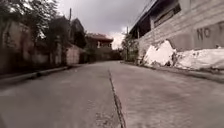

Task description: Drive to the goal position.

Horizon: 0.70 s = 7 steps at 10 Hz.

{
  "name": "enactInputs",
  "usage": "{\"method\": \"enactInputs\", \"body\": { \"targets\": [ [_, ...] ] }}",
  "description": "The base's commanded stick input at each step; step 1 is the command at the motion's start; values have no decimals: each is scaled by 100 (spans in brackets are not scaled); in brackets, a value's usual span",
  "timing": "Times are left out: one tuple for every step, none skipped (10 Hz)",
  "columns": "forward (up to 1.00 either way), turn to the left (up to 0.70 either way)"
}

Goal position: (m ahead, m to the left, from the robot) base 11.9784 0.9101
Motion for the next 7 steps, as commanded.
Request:
{"method": "enactInputs", "body": {
  "targets": [
    [100,0],
    [100,0],
    [100,0],
    [100,0],
    [100,0],
    [100,0],
    [100,0]
  ]
}}
